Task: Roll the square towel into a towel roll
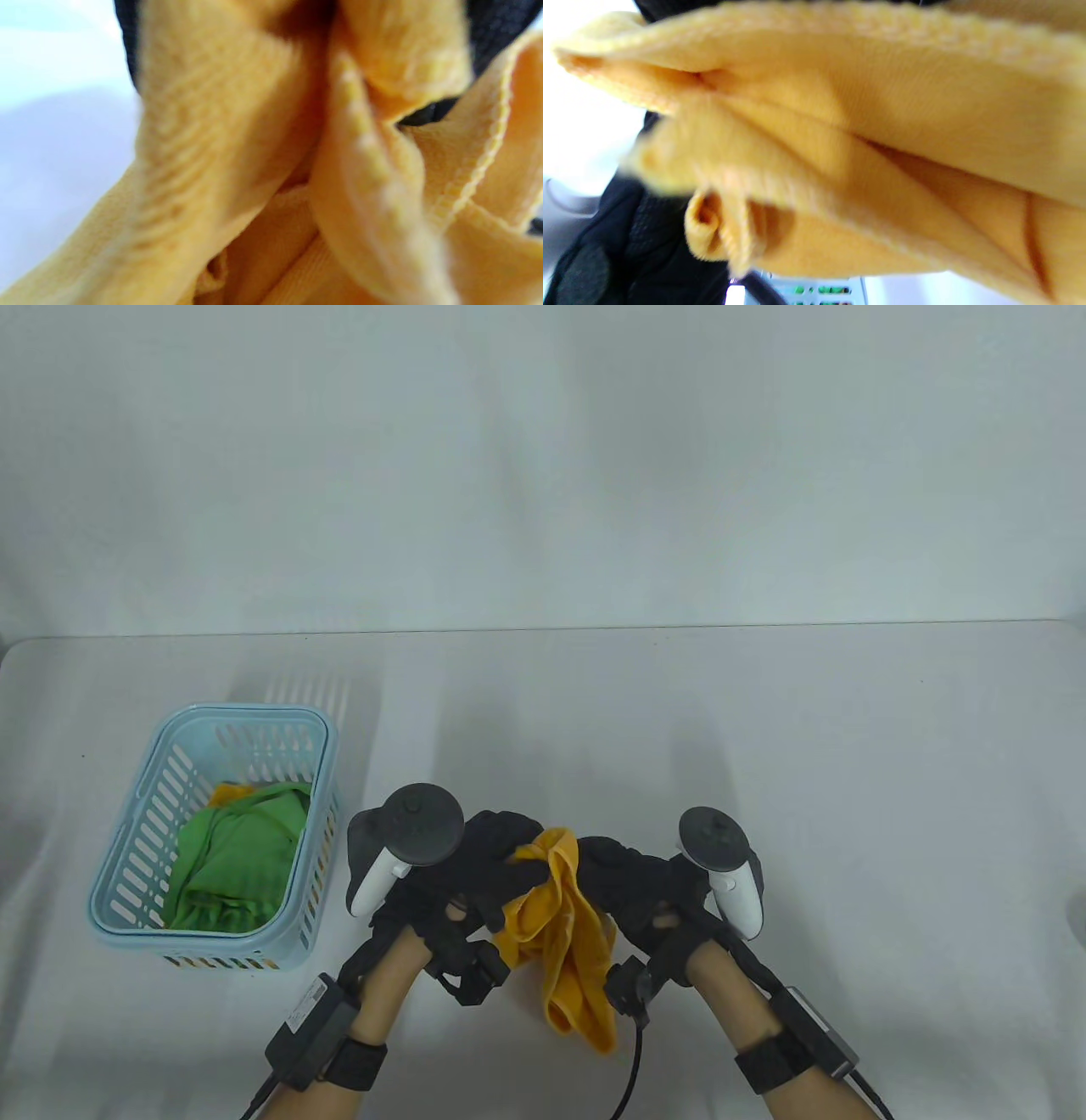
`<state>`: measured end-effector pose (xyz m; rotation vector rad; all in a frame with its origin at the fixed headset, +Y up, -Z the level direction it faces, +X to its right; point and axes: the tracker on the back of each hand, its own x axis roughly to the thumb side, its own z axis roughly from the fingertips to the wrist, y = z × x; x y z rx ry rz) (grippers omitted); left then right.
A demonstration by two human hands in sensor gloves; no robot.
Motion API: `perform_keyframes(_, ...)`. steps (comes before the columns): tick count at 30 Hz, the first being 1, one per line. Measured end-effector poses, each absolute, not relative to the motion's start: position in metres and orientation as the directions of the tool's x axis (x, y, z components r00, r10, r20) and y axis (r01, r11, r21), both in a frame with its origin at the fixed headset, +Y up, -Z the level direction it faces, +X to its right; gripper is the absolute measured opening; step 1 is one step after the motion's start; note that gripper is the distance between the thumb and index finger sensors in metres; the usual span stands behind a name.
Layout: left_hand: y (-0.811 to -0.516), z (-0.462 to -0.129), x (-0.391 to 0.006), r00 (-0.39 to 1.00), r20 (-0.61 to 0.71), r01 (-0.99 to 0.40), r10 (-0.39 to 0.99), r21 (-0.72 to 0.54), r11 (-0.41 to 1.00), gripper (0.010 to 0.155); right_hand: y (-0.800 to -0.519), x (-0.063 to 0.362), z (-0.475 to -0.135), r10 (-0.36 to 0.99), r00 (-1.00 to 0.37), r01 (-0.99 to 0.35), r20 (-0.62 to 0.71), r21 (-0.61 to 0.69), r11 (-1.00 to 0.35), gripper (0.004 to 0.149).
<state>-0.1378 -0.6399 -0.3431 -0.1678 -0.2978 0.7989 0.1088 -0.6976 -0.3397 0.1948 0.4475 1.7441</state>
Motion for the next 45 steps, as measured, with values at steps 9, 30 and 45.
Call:
perform_keyframes(9,-0.634,-0.343,-0.163,0.642,0.117,-0.74,0.758,-0.164,0.652,0.053,-0.679,0.124,-0.326,0.942,-0.337,-0.926,-0.015,0.184,-0.328,0.062)
perform_keyframes(30,-0.632,-0.346,-0.181,0.637,0.064,-0.761,0.768,-0.102,0.64,0.054,-0.724,0.064,-0.291,0.198,-0.967,-0.071,0.162,0.574,-0.816,0.089)
perform_keyframes(45,-0.646,-0.354,-0.184,0.727,0.007,-0.678,0.687,-0.147,0.72,0.054,-0.668,0.094,-0.304,0.542,-0.839,-0.527,0.054,0.171,-0.832,0.039)
